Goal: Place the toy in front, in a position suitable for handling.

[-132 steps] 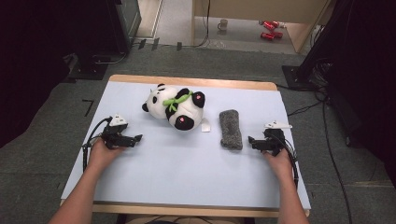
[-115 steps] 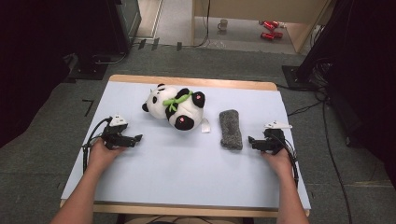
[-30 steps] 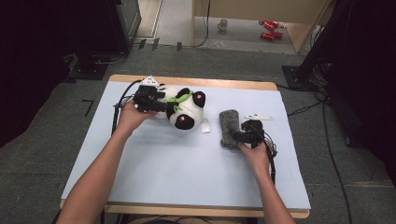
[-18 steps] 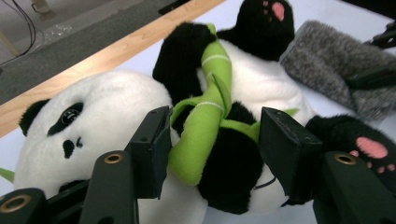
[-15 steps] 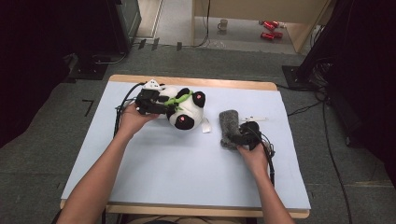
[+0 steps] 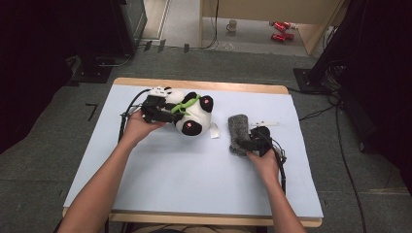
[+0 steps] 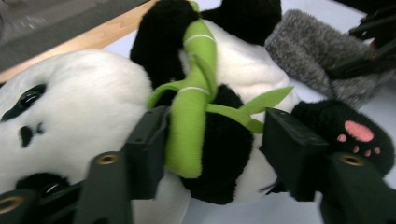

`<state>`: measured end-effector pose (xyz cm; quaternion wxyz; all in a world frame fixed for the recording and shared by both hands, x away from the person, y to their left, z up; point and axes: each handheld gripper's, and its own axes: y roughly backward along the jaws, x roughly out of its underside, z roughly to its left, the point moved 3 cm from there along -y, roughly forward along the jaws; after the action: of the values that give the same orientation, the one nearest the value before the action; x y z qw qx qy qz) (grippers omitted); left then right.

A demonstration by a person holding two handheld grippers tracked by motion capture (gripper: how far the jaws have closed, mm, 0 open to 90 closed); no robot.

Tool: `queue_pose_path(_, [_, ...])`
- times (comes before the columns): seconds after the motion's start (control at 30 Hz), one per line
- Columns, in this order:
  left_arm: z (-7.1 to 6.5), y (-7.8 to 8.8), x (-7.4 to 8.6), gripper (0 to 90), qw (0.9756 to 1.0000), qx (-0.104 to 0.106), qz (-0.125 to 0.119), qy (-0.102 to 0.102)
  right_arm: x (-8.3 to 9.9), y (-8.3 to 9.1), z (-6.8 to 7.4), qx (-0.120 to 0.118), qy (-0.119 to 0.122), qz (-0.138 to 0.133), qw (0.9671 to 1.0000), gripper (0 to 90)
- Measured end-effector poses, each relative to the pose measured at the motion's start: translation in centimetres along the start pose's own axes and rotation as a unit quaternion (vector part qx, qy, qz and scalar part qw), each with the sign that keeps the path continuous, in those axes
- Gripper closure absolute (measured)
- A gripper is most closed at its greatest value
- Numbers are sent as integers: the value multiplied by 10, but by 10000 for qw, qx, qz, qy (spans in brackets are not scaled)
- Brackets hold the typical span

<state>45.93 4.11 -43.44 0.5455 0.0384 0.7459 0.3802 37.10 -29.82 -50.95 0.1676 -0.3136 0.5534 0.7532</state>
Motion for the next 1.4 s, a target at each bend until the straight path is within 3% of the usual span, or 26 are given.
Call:
queue_pose_path(0.03, [-6, -3, 2, 369, 9995, -202, 12, -231, 0, 0, 0, -1, 0, 0, 10000, 388])
queue_pose_path(0.07, [-8, -5, 4, 372, 9989, -353, -7, -307, 0, 0, 0, 4, 6, 0, 10000, 388])
queue_pose_path(0.1, [-8, -5, 4, 393, 9989, -353, -7, -307, 0, 0, 0, 4, 6, 0, 10000, 388])
queue_pose_path(0.13, [-11, -7, 6, 445, 9970, -665, -42, -400, 0, 0, 0, 15, 21, -1, 10000, 388])
queue_pose_path(0.17, [-12, -8, 8, 471, 9965, -730, -114, -387, 0, 0, 0, 16, 20, 0, 10000, 388])
queue_pose_path(0.27, [-11, -10, 11, 515, 9974, -650, -223, -227, 0, 0, 0, 12, 4, -2, 10000, 388])
queue_pose_path(0.4, [-8, -9, 12, 576, 9986, -500, -162, 64, 0, 0, 0, 21, 23, -4, 10000, 386])
queue_pose_path(0.67, [-15, 1, 6, 672, 9974, -595, 67, 408, -1, -1, 0, -16, 52, 11, 10000, 385])
queue_pose_path(0.77, [-20, 7, 3, 682, 9970, -532, 136, 555, -2, -2, -1, -39, 88, 29, 9999, 385])
queue_pose_path(0.9, [-35, 20, 4, 684, 9963, -576, 135, 626, -4, -3, -2, -68, 144, 21, 9999, 384])
queue_pose_path(1.07, [-59, 33, 13, 684, 9931, -575, 70, 1022, -5, -5, -3, -108, 165, -24, 9998, 384])
queue_pose_path(1.2, [-83, 35, 19, 682, 9914, -636, 82, 1144, -6, -6, -5, -143, 126, -60, 9998, 384])
queue_pose_path(1.27, [-88, 34, 20, 681, 9913, -620, 103, 1159, -7, -6, -5, -146, 106, -65, 9998, 384])
queue_pose_path(1.33, [-106, 31, 22, 678, 9914, -572, 96, 1177, -7, -6, -4, -139, 101, -66, 9998, 388])
queue_pose_path(1.4, [-115, 27, 23, 675, 9917, -518, 77, 1172, -7, -6, -4, -127, 109, -77, 9998, 390])
